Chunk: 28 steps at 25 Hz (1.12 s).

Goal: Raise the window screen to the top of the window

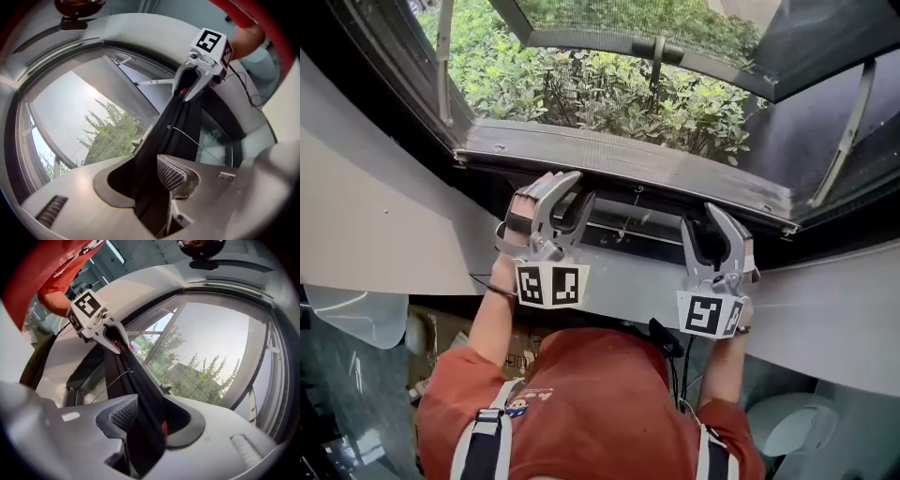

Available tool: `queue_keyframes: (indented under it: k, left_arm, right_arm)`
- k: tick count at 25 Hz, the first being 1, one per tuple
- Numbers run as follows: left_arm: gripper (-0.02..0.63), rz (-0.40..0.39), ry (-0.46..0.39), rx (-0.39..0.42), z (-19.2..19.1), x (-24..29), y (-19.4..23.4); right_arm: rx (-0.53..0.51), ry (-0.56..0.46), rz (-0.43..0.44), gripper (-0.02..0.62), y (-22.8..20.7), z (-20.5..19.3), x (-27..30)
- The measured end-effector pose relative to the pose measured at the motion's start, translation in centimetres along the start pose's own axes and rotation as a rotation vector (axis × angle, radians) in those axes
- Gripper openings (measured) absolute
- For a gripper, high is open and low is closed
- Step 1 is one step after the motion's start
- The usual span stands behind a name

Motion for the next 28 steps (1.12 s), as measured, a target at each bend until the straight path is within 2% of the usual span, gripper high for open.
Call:
queue_keyframes:
  k: [3, 5, 11, 16, 23, 28]
  left_arm:
    - [0.153, -0.045, 0.027, 0.129, 0.1, 0.2, -0.3]
    - [0.160, -0.079, 0.041, 0.177, 0.1, 0.1, -0.5]
    - [0.179, -0.128, 0.064, 0.242, -0.3, 0.1, -0.9]
    - [0.187, -0.199, 0.094, 0.290, -0.9, 0.4, -2.0]
    - [0.190, -0.225, 0.113, 0.302, -0.6, 1.2, -1.7]
    - [0.172, -0.274, 0.101, 0.189, -0.5, 1.3, -1.1]
  right_arm:
    - [-0.081, 0.043, 0.026, 0.178, 0.0, -0.4, 0.2]
    - [-0.112, 0.056, 0.033, 0.179, 0.0, -0.4, 0.1]
    - [-0.144, 0.106, 0.058, 0.187, 0.5, -1.1, 0.3]
    - [-0.176, 0.158, 0.081, 0.187, 0.4, -1.8, 0.6]
    - [-0.168, 0.179, 0.095, 0.195, 0.4, -1.9, 0.9]
    - [-0.146, 0.200, 0.110, 0.192, 0.3, -1.9, 1.0]
Point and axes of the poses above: the fingertips, and each gripper's own axes: x forward along the fingers, y to its left, z out of its top, the point moved 6 cm from there along -x, backward along the fingers, and after that the axes turned 14 degrees about x, right-handed, at the moved point
